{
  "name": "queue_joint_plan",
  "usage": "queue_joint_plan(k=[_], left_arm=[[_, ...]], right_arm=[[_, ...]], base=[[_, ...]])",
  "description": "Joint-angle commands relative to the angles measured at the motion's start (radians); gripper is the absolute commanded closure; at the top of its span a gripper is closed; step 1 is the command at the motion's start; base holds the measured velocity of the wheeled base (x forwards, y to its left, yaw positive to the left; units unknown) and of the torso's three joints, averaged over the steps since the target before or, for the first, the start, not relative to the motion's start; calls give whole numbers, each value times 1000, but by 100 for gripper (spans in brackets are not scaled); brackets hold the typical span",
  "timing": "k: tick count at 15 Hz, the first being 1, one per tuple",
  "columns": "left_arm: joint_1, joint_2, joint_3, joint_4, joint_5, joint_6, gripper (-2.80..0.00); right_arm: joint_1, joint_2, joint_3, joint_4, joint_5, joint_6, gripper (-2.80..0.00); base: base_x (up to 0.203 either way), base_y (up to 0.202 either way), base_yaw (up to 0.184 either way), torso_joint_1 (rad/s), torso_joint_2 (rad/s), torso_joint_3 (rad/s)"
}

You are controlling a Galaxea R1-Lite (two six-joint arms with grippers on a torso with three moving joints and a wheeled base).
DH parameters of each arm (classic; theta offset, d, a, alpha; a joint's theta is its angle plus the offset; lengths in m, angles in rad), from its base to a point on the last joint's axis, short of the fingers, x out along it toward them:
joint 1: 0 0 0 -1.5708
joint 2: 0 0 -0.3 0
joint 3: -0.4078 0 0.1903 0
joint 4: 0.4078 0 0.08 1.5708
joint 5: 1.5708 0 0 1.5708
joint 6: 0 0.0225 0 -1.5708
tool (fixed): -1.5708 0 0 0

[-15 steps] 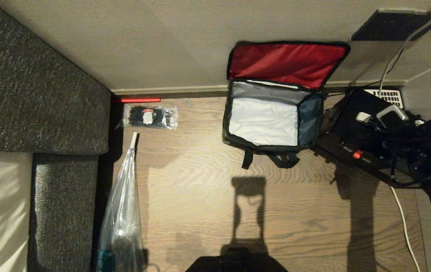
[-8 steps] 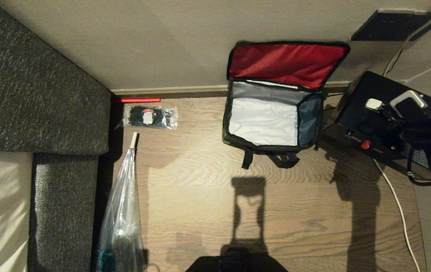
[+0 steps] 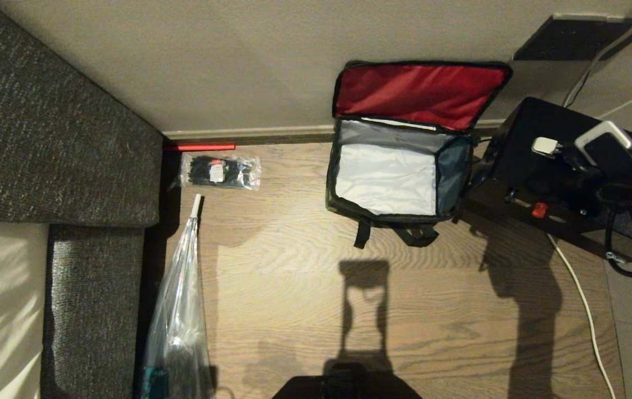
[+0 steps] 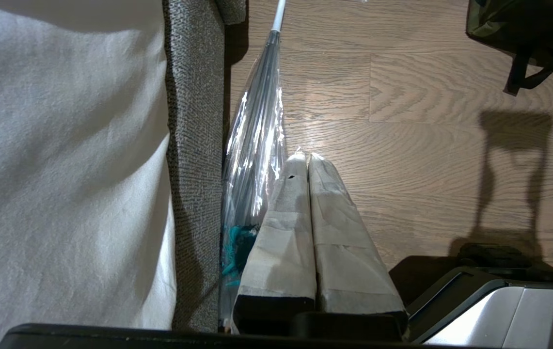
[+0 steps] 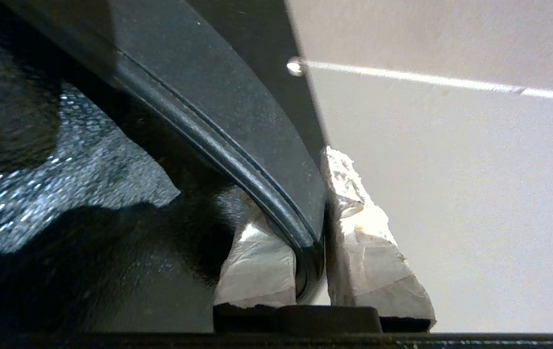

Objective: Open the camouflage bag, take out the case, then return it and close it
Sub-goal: Place the black box back

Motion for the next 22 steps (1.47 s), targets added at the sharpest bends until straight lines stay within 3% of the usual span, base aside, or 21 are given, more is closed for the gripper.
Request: queue_joint_plan(k=[1, 8, 22], left_arm=[[0, 0, 0, -1, 1, 0, 0], [0, 0, 0, 1, 1, 0, 0], [0, 0, 0, -1, 1, 0, 0]], right_arm=[[31, -36, 3, -5, 0, -16, 0], [50, -71, -15, 17, 3, -55, 0], [261, 5, -114, 61, -27, -54, 0]], base=[[0, 0, 0, 0, 0, 0], [0, 0, 0, 0, 0, 0], [0, 0, 0, 0, 0, 0]])
